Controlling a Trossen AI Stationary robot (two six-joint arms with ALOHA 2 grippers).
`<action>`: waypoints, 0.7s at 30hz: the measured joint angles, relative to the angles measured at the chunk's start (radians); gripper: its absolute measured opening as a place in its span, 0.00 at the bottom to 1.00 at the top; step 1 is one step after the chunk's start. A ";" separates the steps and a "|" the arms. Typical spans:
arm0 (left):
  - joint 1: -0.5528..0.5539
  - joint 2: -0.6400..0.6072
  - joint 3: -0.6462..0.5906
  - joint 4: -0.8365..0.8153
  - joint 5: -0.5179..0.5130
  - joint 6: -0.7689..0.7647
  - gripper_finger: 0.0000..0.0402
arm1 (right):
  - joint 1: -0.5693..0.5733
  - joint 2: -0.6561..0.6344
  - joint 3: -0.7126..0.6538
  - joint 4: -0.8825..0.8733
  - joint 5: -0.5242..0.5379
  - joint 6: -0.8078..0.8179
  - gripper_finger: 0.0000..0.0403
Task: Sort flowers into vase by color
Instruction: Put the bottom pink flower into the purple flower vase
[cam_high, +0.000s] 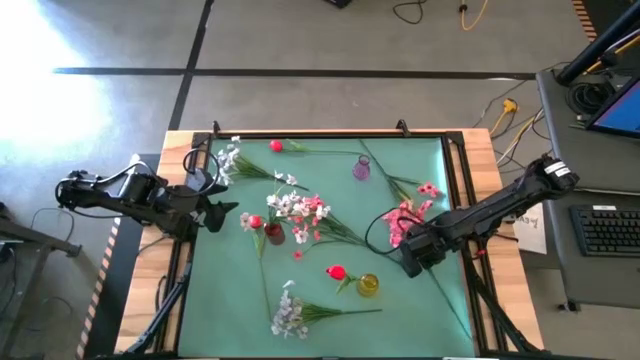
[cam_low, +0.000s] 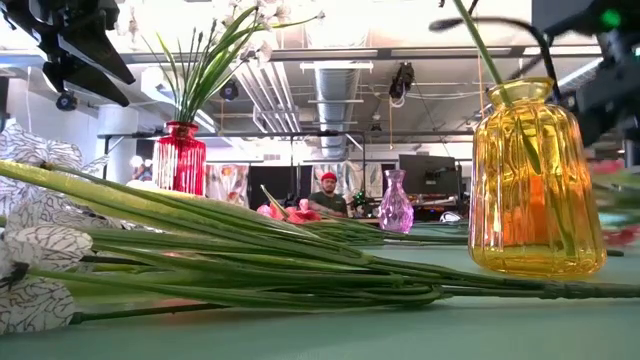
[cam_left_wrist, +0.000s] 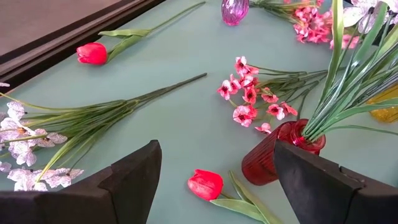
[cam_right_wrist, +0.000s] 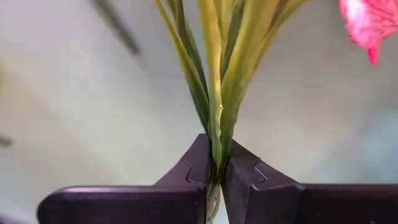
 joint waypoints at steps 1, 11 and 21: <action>0.000 0.000 0.000 0.000 0.000 0.000 0.73 | 0.000 -0.011 0.014 -0.016 0.000 -0.018 0.04; 0.000 0.000 0.000 -0.002 0.000 0.000 0.73 | 0.000 -0.179 0.168 -0.325 0.016 -0.120 0.04; 0.000 0.000 0.000 -0.007 0.000 0.000 0.73 | 0.002 -0.392 0.328 -0.319 0.363 -0.245 0.04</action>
